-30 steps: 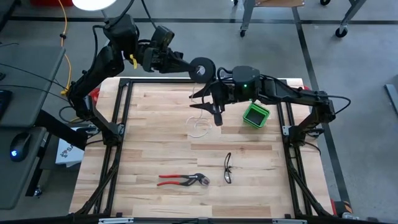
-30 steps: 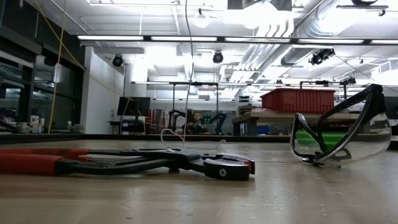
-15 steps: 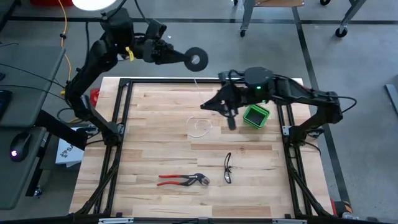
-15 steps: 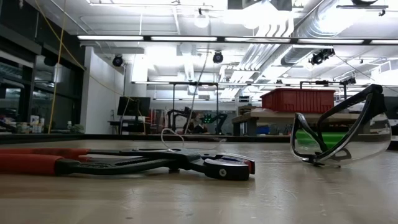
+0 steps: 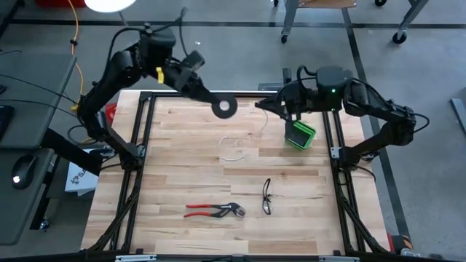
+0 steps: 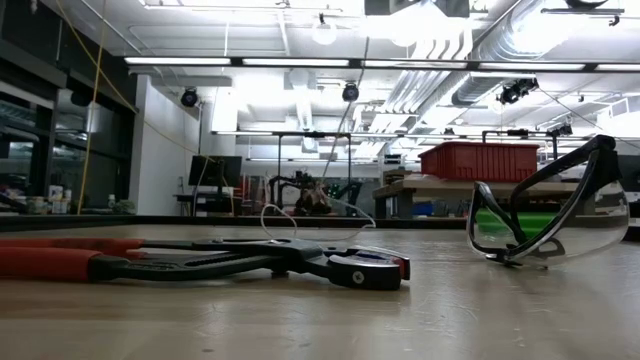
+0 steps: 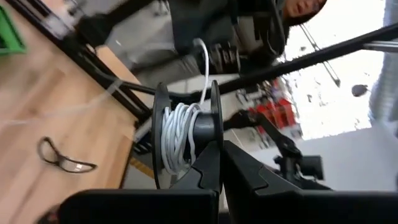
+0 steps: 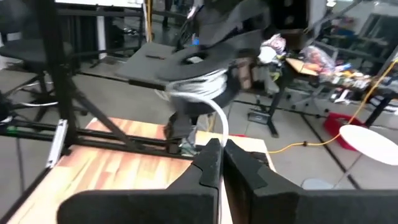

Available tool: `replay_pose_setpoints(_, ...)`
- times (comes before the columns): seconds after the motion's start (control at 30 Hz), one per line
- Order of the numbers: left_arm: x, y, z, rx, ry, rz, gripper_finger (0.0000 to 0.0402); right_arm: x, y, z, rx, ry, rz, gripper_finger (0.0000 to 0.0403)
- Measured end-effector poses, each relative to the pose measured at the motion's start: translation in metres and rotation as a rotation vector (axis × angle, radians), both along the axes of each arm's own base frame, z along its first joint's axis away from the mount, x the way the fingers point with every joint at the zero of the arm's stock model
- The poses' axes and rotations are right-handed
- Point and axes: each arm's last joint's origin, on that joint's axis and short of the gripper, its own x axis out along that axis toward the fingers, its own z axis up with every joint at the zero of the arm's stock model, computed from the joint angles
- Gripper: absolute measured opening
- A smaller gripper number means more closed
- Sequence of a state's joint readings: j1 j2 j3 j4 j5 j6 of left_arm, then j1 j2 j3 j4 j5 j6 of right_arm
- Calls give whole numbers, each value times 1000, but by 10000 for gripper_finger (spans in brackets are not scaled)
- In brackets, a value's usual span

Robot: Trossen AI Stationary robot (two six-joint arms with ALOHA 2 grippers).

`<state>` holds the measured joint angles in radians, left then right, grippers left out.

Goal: Coil cords
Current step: Coil the wire into the spool

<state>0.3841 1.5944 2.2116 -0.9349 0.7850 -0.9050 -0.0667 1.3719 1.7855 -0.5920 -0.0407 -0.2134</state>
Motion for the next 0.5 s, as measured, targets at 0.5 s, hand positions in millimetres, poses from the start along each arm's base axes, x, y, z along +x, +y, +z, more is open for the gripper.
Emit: replay_pose_setpoints(0.5,91,-9,1,-160,-290,-314,0,7,-8,14,-59,-168,20,0)
